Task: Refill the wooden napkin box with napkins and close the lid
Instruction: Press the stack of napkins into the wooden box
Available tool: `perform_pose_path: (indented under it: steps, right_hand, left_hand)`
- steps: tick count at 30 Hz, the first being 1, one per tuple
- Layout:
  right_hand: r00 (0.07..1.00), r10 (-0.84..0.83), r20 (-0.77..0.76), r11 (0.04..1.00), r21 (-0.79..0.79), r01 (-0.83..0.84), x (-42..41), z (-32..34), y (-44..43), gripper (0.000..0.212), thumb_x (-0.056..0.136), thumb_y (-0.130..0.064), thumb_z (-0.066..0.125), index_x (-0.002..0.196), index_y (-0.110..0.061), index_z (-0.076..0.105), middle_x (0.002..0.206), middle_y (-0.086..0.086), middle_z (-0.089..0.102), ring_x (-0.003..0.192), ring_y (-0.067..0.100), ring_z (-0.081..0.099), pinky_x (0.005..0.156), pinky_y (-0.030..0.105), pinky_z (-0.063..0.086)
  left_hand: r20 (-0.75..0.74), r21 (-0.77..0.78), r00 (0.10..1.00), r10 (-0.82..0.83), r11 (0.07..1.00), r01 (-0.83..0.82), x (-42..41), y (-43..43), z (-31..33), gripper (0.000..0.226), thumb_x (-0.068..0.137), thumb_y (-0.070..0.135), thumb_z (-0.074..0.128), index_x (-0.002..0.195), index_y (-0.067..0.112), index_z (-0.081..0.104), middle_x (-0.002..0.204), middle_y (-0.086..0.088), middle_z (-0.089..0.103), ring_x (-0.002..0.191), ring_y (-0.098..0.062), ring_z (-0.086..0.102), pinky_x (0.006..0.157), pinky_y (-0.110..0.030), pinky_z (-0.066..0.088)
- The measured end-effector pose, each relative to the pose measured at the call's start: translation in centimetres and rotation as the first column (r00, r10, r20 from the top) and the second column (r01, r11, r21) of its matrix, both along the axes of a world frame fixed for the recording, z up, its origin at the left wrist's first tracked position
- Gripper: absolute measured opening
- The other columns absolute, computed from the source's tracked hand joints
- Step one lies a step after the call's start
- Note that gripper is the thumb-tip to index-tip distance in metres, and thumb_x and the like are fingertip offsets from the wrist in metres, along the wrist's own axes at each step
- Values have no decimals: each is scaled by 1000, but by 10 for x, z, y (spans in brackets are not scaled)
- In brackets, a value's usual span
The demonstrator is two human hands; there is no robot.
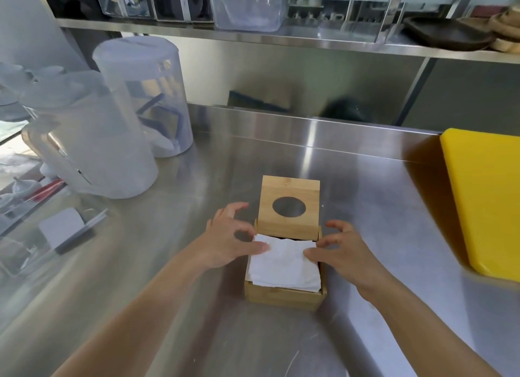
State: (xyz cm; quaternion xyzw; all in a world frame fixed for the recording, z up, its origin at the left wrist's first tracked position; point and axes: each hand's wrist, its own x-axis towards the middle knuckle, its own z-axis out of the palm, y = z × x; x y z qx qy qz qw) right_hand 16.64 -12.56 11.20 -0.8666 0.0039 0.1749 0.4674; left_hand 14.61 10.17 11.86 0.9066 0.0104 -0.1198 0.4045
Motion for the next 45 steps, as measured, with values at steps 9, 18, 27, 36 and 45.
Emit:
perform_pose_path:
  steps: [9,18,27,36,45]
  right_hand:
    - [993,6,117,982,-188,17,-3,3,9,15,75,-32,74,69,-20,66,116,-15,33,128,13,27,99,34,18]
    - [984,85,159,938,-347,-25,0,0,13,19,75,-34,72,64,-19,68,114,-13,33,125,11,24,88,29,11]
    - [982,138,132,878,-474,-60,2,-3,21,16,76,-32,70,66,-20,71,145,-8,33,132,11,24,109,41,12]
    - [957,271,102,685,-719,-117,1,-10,31,26,86,-39,50,86,-18,66,134,-1,37,130,16,26,111,49,10]
    - [944,317,88,600,-789,-129,-4,-15,35,35,94,-38,35,95,-21,66,150,9,24,138,18,23,112,55,0]
  left_hand:
    - [125,187,992,-13,982,-11,2,-11,-7,26,77,38,68,82,12,68,151,6,19,136,-12,7,103,-29,7]
    - [92,304,991,-95,951,63,5,-16,-2,30,80,39,62,82,10,66,145,2,24,134,-17,11,106,-34,9]
    - [-33,505,997,-66,860,74,3,-33,-16,23,81,42,55,85,19,59,154,-7,4,139,-26,-22,107,-50,-20]
    - [14,684,998,-61,728,35,-5,-44,-25,31,93,36,36,116,25,55,153,-8,13,142,-30,-8,108,-54,-16]
    - [159,645,987,-30,760,-81,-10,-46,-30,29,93,25,41,120,21,52,120,-1,51,110,-21,48,99,-36,29]
